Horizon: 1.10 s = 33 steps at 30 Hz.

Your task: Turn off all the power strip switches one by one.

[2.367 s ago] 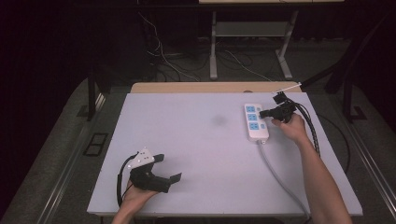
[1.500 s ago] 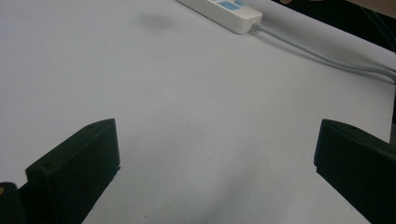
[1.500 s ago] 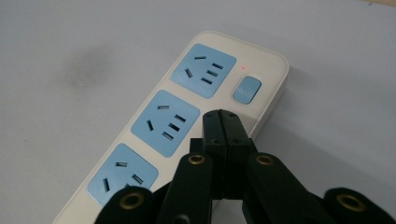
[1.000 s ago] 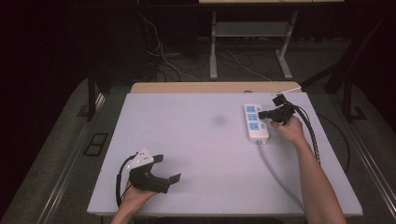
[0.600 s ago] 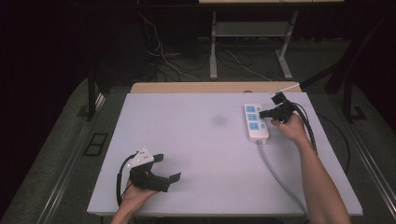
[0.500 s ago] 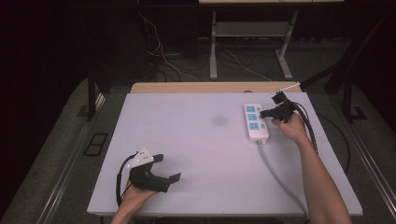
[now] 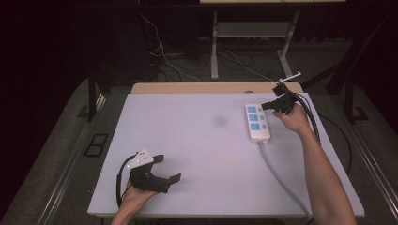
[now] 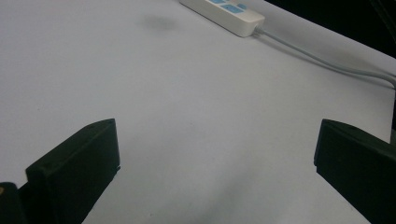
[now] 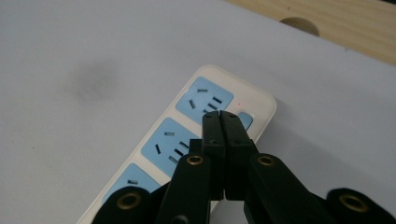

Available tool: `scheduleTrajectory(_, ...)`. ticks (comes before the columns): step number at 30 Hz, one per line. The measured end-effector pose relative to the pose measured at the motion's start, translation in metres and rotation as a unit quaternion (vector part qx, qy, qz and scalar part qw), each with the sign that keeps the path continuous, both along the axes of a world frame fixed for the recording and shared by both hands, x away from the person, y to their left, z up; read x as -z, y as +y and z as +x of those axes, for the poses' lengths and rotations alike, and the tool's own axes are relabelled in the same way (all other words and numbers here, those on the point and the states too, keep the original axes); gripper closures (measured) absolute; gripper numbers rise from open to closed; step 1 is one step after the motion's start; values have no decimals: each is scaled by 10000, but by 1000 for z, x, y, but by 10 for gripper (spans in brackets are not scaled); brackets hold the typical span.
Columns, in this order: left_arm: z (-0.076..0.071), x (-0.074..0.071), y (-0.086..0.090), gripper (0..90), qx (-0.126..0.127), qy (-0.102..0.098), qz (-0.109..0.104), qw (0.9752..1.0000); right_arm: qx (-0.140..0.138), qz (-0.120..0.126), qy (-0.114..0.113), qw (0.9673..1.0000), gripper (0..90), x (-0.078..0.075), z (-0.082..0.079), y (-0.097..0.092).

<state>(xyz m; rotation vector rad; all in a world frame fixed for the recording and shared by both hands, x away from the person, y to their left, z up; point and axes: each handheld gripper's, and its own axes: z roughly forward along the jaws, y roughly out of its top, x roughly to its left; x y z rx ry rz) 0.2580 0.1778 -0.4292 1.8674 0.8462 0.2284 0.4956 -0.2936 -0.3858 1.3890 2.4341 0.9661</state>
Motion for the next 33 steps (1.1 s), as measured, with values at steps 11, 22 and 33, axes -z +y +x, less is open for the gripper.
scheduleTrajectory(11,0,0,2,0,-15,-1,-22,10000,196,164,-206,9995,898,-13,14,-3)
scheduleTrajectory(22,0,-1,3,0,-20,-27,-20,10000,547,325,-76,9979,899,10,23,-3)
scheduleTrajectory(33,-1,-2,4,0,-27,-50,-27,10000,683,451,187,9965,898,36,22,-6)
